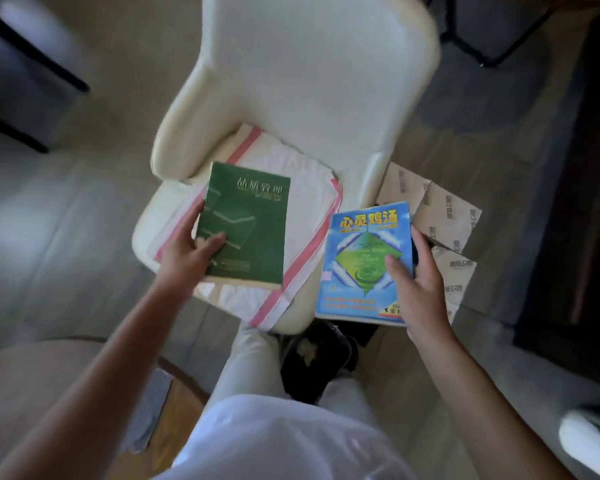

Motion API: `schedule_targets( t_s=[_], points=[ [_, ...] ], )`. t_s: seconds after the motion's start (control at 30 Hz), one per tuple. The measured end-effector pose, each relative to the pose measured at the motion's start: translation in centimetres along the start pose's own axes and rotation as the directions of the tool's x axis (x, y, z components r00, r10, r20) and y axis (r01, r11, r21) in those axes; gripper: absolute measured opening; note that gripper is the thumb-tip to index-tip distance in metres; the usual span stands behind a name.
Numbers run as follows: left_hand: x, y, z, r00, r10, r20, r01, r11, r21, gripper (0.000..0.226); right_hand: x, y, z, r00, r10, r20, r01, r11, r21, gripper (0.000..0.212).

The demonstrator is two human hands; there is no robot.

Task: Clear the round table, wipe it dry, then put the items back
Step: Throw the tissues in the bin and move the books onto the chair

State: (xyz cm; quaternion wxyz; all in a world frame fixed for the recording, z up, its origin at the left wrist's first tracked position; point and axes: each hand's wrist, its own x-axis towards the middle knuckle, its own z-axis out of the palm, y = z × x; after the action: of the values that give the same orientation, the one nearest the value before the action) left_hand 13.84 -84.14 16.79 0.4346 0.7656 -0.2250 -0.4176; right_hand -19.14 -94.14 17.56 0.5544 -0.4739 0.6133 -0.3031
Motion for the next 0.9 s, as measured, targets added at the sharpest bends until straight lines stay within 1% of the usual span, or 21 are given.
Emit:
schedule_targets(
  t_s=[0.03, 0.1, 0.13, 0.17, 0.2, 0.23, 0.3, 0.33, 0.4, 0.43, 0.5, 0.67, 0.7, 0.8, 0.9],
  points=[
    [0.6, 0.1, -0.1, 0.999, 0.002, 0.036, -0.004, 0.999, 0.049, 0.067, -0.2, -0.3, 0.2, 1.000, -0.017, 0.001, 0.017, 1.000, -0.007, 0.057],
    [3.8, -2.2, -2.3, 0.996, -0.081, 0.029, 0.079, 0.993, 0.085, 0.068, 3.1, 2.0, 4.8, 0.999, 0.037, 0.040, -0.032, 0.992, -0.122, 0.060],
    [3.6, -3.1, -2.4, 0.996, -0.073, 0.048, 0.066, 0.990, 0.125, 0.068, 2.8, 1.3, 5.3, 0.999, 0.021, 0.025, -0.018, 0.990, -0.139, 0.062],
    [4.8, -4.7, -2.8, 0.994, -0.094, 0.046, 0.087, 0.987, 0.136, 0.068, 4.3, 1.8, 7.1, 0.999, 0.002, 0.044, 0.005, 0.987, -0.161, 0.064],
    [6.5, -6.1, -3.4, 0.993, -0.119, 0.015, 0.116, 0.984, 0.137, 0.069, 6.0, 2.4, 8.8, 0.999, 0.002, 0.054, 0.008, 0.982, -0.188, 0.064],
    [6.7, -6.1, -3.2, 0.993, -0.118, 0.000, 0.117, 0.983, 0.140, 0.069, 6.5, 2.2, 9.1, 0.998, 0.001, 0.061, 0.011, 0.979, -0.204, 0.063],
    [10.4, -8.5, -3.9, 0.984, -0.175, -0.035, 0.178, 0.971, 0.161, 0.070, 9.8, 4.2, 12.4, 0.999, 0.008, 0.053, 0.005, 0.970, -0.241, 0.061],
    [11.0, -8.3, -3.7, 0.982, -0.188, -0.018, 0.189, 0.970, 0.150, 0.071, 10.2, 3.8, 12.5, 0.999, 0.004, 0.042, 0.006, 0.970, -0.245, 0.061],
    [13.6, -11.3, -4.3, 0.959, -0.275, -0.061, 0.282, 0.944, 0.170, 0.071, 12.3, 6.7, 15.5, 0.995, 0.073, 0.068, -0.052, 0.962, -0.269, 0.063],
    [14.0, -11.2, -4.0, 0.962, -0.269, -0.048, 0.273, 0.945, 0.180, 0.071, 12.2, 6.4, 15.5, 0.996, 0.077, 0.042, -0.063, 0.963, -0.263, 0.066],
    [16.5, -13.5, -3.9, 0.950, -0.301, -0.079, 0.311, 0.931, 0.191, 0.071, 13.8, 9.0, 17.4, 0.990, 0.123, 0.071, -0.095, 0.944, -0.316, 0.072],
    [21.6, -15.6, -2.5, 0.953, -0.299, -0.055, 0.304, 0.943, 0.133, 0.075, 16.5, 11.0, 19.3, 0.984, 0.171, 0.043, -0.142, 0.916, -0.375, 0.076],
    [22.8, -15.7, -2.1, 0.954, -0.296, -0.052, 0.301, 0.942, 0.147, 0.075, 17.2, 11.4, 19.8, 0.984, 0.172, 0.034, -0.145, 0.908, -0.394, 0.078],
    [25.9, -15.2, -1.3, 0.964, -0.265, -0.020, 0.264, 0.944, 0.201, 0.075, 19.3, 11.9, 20.8, 0.990, 0.126, 0.066, -0.086, 0.900, -0.427, 0.080],
    [28.5, -14.0, -0.3, 0.979, -0.205, 0.008, 0.194, 0.939, 0.285, 0.075, 21.8, 12.4, 22.0, 0.991, 0.089, 0.104, -0.035, 0.900, -0.433, 0.068]
  ],
)
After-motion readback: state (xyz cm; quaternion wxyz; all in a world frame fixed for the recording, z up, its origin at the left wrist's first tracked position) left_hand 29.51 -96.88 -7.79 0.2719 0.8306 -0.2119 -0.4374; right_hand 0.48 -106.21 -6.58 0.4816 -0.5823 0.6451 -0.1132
